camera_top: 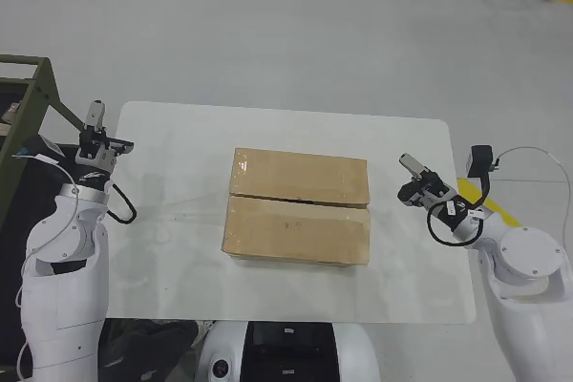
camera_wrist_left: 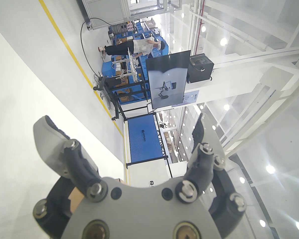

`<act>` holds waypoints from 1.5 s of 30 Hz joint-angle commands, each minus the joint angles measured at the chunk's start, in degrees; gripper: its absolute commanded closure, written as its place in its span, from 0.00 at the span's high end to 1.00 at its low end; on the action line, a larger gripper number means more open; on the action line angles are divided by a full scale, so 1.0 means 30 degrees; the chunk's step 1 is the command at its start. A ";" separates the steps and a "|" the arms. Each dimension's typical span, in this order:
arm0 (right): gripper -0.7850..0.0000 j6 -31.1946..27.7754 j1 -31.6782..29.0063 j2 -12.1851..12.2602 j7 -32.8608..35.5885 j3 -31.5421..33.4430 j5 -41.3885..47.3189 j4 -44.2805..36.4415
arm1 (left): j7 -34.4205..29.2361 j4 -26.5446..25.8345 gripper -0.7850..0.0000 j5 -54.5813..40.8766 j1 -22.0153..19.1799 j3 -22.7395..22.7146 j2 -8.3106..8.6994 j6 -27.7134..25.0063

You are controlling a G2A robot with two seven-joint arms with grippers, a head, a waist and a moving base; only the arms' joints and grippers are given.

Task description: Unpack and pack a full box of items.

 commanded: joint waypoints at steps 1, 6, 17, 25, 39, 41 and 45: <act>1.00 0.0000 0.0000 0.0000 0.0000 0.0000 0.0000 0.0000 | 0.0000 0.0000 1.00 0.0000 0.0000 0.0000 0.0000 0.0000; 1.00 0.0000 0.0000 0.0000 0.0000 0.0000 0.0000 0.0000 | 0.0000 0.0000 1.00 0.0000 0.0000 0.0000 0.0000 0.0000; 1.00 0.0000 0.0000 0.0000 0.0000 0.0000 0.0000 0.0000 | 0.0000 0.0000 1.00 0.0000 0.0000 0.0000 0.0000 0.0000; 1.00 0.0000 0.0000 0.0000 0.0000 0.0000 0.0000 0.0000 | 0.0000 0.0000 1.00 0.0000 0.0000 0.0000 0.0000 0.0000; 1.00 -0.3894 -0.0685 0.0249 0.4885 0.0161 0.2662 0.0820 | 0.0000 0.0000 1.00 0.0000 0.0000 0.0000 0.0000 0.0000; 1.00 -0.4294 -0.0984 0.0318 0.5391 0.0274 0.2534 0.0666 | 0.0000 0.0000 1.00 0.0000 0.0000 0.0000 0.0000 0.0000; 1.00 -0.4775 -0.1444 0.0421 0.5907 0.0393 0.2373 0.0406 | 0.0000 0.0000 1.00 0.0000 0.0000 0.0000 0.0000 0.0000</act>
